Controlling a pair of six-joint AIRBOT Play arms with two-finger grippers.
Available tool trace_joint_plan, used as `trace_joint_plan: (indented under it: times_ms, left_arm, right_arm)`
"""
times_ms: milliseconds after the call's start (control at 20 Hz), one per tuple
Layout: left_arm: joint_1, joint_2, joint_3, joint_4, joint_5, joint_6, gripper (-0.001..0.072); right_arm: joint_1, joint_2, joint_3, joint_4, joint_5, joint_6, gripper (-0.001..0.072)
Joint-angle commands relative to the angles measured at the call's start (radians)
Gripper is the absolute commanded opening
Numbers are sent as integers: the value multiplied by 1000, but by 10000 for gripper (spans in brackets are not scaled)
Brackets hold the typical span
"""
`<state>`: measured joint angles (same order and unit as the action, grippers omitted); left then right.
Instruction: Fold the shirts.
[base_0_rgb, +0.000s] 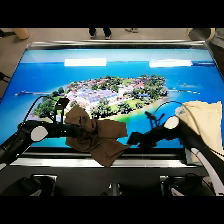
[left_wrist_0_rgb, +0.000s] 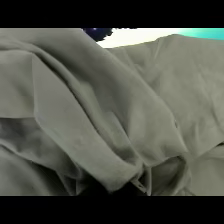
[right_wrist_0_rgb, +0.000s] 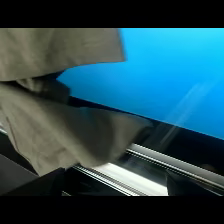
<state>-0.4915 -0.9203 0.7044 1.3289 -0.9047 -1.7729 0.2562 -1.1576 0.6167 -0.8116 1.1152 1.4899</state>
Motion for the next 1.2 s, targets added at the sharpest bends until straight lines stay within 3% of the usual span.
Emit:
trace_joint_plan:
  times_ms: [0, 50, 100, 150, 200, 300, 500, 650, 700, 850, 950, 1050, 1150]
  left_arm:
    - [0, 27, 0, 12, -33, 3, 33]
    - [0, 36, 0, 15, -34, 3, 33]
    - [0, 44, 1, 18, -34, 3, 33]
    - [0, 51, 6, 24, -36, 3, 33]
    - [0, 57, 23, 44, -47, 4, 33]
    - [0, 69, 115, 112, -102, 24, 33]
    - [0, 127, 572, 281, -270, 97, 32]
    - [0, 170, 960, 304, -284, 91, 32]
    - [0, 180, 1040, 306, -285, 49, 32]
    - [-2, 197, 1062, 294, -366, -1, 32]
    - [-2, 178, 991, 294, -452, -2, 32]
    - [-2, 155, 843, 287, -446, -1, 33]
    - [-2, 113, 639, 248, -410, -1, 33]
  right_arm:
    - [148, -89, -29, 167, -211, -6, 684]
    - [167, -113, -28, 214, -237, -7, 675]
    - [174, -130, -27, 259, -234, -23, 519]
    - [170, -132, -24, 282, -214, -42, 189]
    - [161, -124, -10, 280, -177, -61, 21]
    - [102, -71, 74, 232, -45, -145, 19]
    - [-124, 209, 520, -68, 175, -101, 19]
    - [-226, 432, 904, -304, 105, -86, 19]
    - [-231, 492, 987, -383, 68, -41, 18]
    - [-229, 590, 1049, -466, 151, 109, 19]
    - [-229, 576, 1044, -497, 352, 126, 19]
    - [-229, 522, 1007, -542, 530, 125, 20]
    - [-229, 463, 893, -546, 613, 126, 20]
